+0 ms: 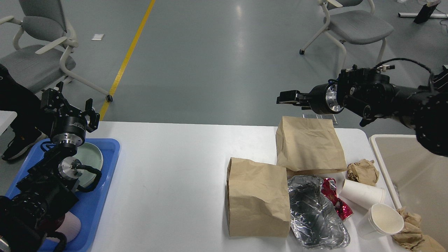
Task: Tidy desktop
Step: 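Lower the right gripper onto the upright brown paper bag, then grasp and lift the brown paper bag with the right gripper, then drop the paper bag into the white bin and raise the right gripper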
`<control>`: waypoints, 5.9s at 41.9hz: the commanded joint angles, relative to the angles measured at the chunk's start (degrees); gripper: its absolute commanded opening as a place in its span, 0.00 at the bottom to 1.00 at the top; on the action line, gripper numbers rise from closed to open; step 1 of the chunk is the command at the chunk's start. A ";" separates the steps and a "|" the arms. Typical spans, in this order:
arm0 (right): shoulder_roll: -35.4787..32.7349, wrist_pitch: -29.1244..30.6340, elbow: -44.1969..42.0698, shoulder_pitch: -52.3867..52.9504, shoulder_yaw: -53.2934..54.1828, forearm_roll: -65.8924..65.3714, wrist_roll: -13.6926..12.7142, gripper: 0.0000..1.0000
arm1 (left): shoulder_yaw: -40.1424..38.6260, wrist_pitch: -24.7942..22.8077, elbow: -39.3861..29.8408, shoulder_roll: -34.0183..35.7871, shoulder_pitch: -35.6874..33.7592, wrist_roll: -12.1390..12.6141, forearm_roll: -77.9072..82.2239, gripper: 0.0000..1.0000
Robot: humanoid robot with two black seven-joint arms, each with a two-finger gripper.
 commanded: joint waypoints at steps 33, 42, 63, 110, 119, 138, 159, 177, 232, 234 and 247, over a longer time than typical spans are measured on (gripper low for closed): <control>19.62 25.60 -1.23 9.13 -24.12 0.38 -13.46 1.00 | 0.00 0.00 0.00 0.00 0.00 -0.02 0.02 0.97; 18.48 23.50 -11.88 -4.86 -21.93 7.13 -17.95 1.00 | 0.00 0.00 0.00 0.00 0.00 -0.02 0.02 0.97; 12.59 13.47 -14.61 -13.04 -16.03 13.65 -19.35 1.00 | 0.00 0.00 0.00 0.00 0.00 -0.02 0.02 0.97; 15.84 -0.94 -13.82 -16.65 -7.95 13.74 -34.21 0.00 | 0.00 0.00 0.00 0.00 0.00 -0.02 0.02 0.97; 15.93 -1.47 -13.73 -15.59 -3.91 13.82 -36.05 0.00 | 0.00 0.00 0.00 0.00 0.00 -0.02 0.02 0.97; 2.93 -3.32 5.77 4.78 7.78 14.09 -36.14 0.00 | 0.00 0.00 0.00 0.00 0.00 -0.02 0.02 0.97; -19.05 9.52 17.82 33.01 11.12 14.09 -36.14 0.00 | 0.00 0.00 0.00 0.00 0.00 -0.02 0.02 0.97; -36.89 4.69 13.25 23.98 -0.65 12.94 -36.23 0.00 | 0.00 0.00 0.00 0.00 0.00 -0.02 0.02 0.97; -4.11 25.84 6.73 19.46 0.05 11.36 -35.70 1.00 | 0.00 0.00 0.00 0.00 0.00 -0.02 0.02 0.97; -3.15 30.41 10.76 23.76 0.48 11.71 -35.53 1.00 | 0.00 0.00 0.00 0.00 0.00 -0.02 0.02 0.97; -2.62 35.25 31.09 41.20 1.28 12.15 -35.61 1.00 | 0.00 0.00 0.00 0.00 0.00 -0.02 0.02 0.97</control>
